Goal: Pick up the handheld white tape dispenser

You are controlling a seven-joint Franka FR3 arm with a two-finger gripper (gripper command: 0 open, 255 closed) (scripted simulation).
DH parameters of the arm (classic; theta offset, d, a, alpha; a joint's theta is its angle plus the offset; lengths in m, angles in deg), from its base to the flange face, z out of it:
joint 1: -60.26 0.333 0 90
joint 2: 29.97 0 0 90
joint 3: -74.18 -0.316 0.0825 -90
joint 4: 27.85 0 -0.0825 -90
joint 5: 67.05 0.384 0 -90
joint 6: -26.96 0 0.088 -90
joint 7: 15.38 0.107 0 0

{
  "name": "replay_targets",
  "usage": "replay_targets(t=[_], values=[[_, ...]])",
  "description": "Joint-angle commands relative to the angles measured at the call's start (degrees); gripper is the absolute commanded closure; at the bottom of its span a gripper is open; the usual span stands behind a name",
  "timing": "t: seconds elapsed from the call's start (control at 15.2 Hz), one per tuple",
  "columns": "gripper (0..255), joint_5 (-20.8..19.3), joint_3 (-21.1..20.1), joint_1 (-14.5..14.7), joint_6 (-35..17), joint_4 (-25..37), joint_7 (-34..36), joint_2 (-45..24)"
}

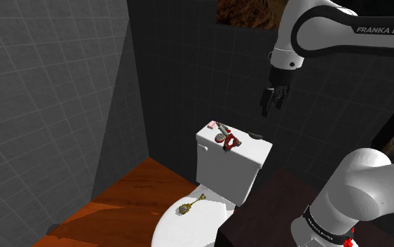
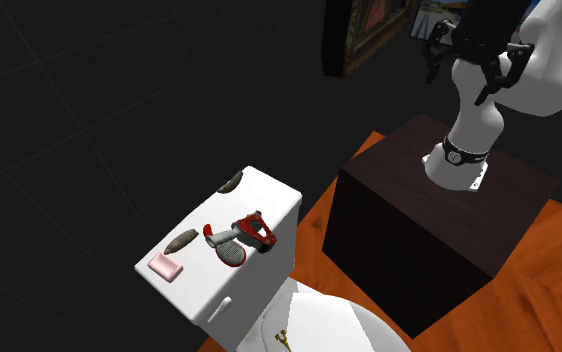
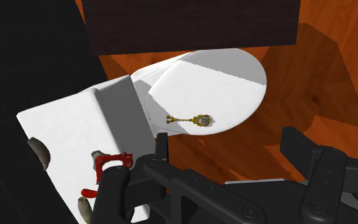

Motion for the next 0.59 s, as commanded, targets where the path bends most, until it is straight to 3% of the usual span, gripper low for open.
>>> replay_targets(t=[0.0, 0.53], values=[[0, 0.0, 0.0, 0.0, 0.0, 0.0, 0.0, 0.0], [0, -1.6, 1.8, -2.5, -17.1, -3.9, 2.1, -11.7]])
